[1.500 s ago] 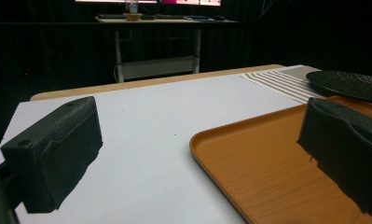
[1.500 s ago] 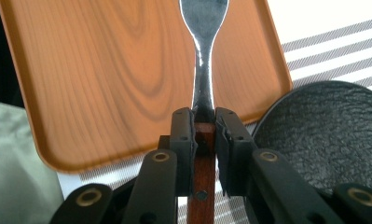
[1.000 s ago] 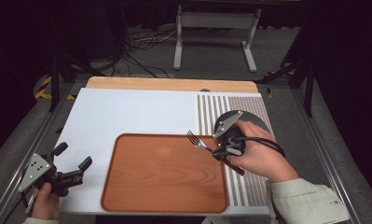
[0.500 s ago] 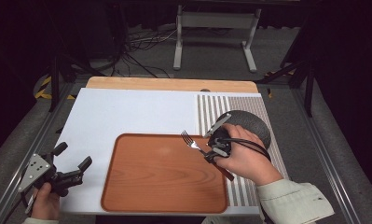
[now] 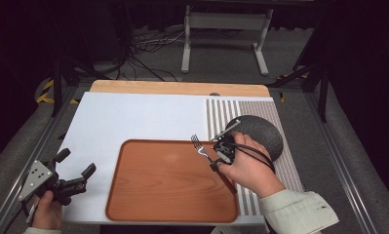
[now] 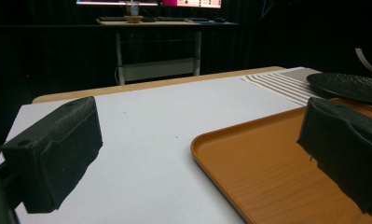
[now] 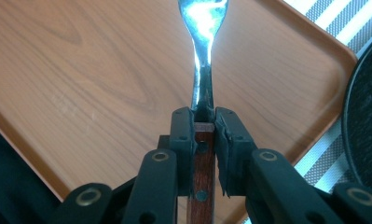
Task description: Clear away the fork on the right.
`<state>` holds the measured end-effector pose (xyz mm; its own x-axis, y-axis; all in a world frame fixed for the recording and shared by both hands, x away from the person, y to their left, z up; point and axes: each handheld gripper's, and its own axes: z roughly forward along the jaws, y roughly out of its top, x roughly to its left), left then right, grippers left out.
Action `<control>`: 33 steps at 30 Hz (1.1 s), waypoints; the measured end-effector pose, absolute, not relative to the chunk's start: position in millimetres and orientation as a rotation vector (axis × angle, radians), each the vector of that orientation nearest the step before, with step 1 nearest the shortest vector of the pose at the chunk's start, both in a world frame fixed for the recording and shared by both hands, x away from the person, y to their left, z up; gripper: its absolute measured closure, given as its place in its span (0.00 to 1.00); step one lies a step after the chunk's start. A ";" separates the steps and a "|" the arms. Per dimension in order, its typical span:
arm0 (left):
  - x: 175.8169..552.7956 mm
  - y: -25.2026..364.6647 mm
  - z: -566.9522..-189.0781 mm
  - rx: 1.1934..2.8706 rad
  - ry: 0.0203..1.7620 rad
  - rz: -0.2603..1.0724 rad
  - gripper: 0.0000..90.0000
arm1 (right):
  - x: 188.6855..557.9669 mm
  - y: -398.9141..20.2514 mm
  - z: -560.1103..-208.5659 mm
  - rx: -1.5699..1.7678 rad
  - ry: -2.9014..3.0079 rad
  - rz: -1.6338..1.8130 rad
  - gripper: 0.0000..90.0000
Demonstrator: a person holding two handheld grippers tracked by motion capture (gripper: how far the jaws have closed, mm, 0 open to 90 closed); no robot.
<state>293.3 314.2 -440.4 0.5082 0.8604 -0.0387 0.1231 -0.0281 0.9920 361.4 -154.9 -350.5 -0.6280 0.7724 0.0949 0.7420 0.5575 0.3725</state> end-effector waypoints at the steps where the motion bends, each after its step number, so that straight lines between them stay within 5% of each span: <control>1: 293.3 314.2 -440.4 1.503 0.891 0.738 0.00 | 361.8 -154.9 -351.2 1.326 2.704 0.589 0.87; 33: 293.6 315.3 -440.4 1.501 0.892 0.738 0.00 | 367.4 -145.6 -394.6 1.595 2.654 0.413 0.87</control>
<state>293.6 315.3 -440.4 0.5080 0.8605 -0.0393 0.1223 -0.0269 0.9921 367.4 -145.6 -394.6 -0.4787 0.8698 0.1196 0.8650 0.4439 0.2337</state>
